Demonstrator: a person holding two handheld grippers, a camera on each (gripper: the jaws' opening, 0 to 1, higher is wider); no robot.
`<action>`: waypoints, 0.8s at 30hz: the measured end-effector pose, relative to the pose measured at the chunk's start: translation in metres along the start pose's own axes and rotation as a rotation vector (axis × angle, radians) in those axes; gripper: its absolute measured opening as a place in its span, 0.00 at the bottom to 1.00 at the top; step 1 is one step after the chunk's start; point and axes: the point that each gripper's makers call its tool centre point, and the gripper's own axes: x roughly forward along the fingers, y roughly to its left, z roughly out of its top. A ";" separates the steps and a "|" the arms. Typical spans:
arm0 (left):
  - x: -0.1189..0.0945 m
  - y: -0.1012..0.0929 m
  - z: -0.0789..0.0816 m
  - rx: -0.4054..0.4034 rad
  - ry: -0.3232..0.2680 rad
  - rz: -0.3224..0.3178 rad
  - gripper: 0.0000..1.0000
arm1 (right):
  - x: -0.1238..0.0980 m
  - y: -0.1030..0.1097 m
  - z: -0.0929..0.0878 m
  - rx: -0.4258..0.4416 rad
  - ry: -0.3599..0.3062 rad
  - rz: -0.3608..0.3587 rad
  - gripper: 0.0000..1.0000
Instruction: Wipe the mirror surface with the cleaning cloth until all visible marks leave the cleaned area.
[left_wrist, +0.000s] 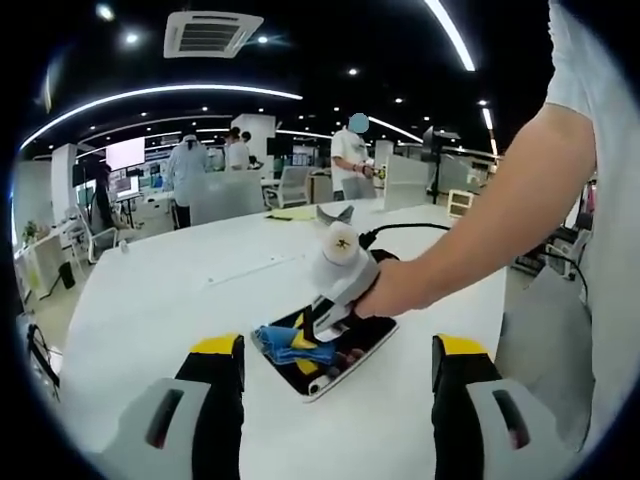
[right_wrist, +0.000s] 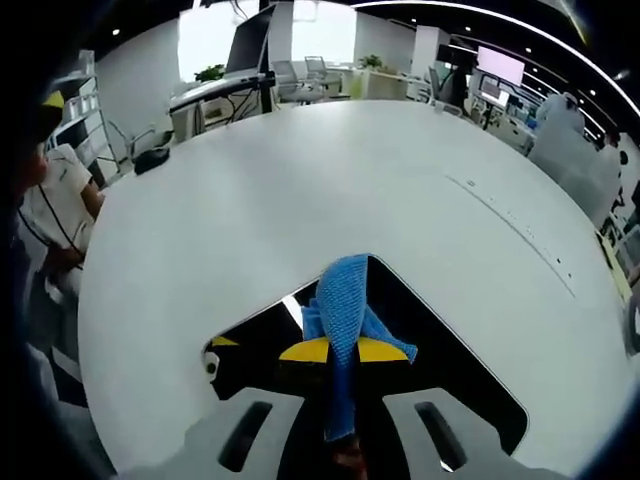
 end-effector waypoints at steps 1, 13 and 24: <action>0.000 0.000 0.000 -0.001 -0.001 0.000 0.77 | 0.000 0.002 0.000 0.001 -0.001 0.000 0.02; 0.001 -0.002 0.000 0.004 0.002 -0.004 0.76 | -0.003 0.012 -0.002 0.016 -0.013 0.014 0.02; -0.001 -0.004 0.001 0.003 -0.005 -0.001 0.76 | -0.006 0.025 -0.005 0.023 -0.019 0.026 0.02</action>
